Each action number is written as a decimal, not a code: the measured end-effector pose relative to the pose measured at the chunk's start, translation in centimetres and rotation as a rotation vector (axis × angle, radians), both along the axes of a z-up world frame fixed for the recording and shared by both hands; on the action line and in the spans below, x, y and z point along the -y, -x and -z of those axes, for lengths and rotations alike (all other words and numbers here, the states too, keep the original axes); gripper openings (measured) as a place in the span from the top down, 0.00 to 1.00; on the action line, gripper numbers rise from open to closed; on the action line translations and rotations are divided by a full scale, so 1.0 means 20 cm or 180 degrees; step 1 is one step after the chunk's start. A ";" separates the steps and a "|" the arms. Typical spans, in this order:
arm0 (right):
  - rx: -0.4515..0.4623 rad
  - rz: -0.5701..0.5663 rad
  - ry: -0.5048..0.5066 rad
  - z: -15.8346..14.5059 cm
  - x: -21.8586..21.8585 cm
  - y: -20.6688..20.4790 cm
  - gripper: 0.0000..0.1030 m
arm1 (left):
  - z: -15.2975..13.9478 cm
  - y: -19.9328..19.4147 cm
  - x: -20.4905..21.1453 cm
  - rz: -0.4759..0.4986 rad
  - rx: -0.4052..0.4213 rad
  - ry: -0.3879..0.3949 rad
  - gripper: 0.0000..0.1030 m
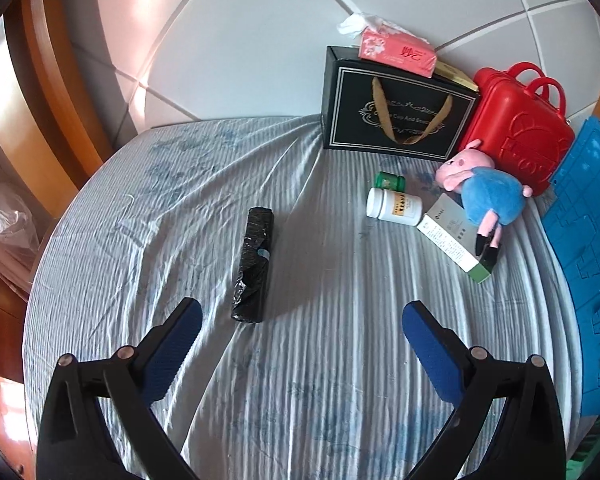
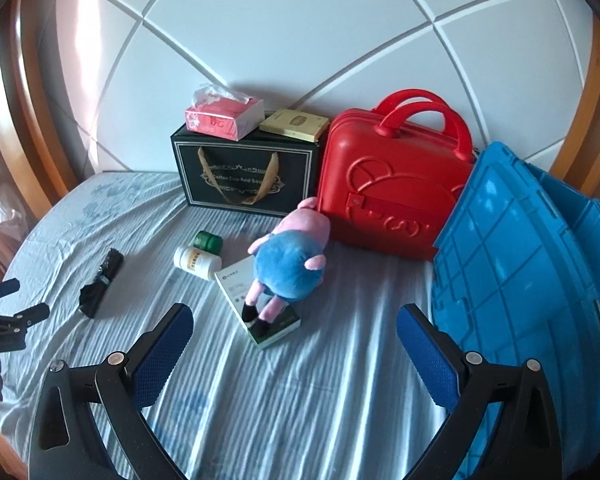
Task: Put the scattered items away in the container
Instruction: 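Move both tools back from the crate toward the items on the bed, then grasp the black wrapped cylinder with the left tool while the right tool grasps the blue pig plush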
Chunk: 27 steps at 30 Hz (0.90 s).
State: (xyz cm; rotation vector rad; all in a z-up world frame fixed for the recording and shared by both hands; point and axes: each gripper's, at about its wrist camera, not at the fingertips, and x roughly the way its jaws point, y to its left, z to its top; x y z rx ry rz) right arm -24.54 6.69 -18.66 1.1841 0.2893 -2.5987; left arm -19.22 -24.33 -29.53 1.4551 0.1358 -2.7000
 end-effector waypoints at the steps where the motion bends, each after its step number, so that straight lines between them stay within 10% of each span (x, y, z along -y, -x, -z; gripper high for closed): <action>1: 0.0016 0.0000 -0.0017 0.04 0.02 0.04 0.00 | 0.04 0.02 0.03 -0.0010 0.0008 0.0011 0.01; 27: 0.0568 0.0336 -0.0246 0.74 0.18 0.73 0.00 | 0.65 0.46 0.25 -0.0101 0.0357 0.0146 0.02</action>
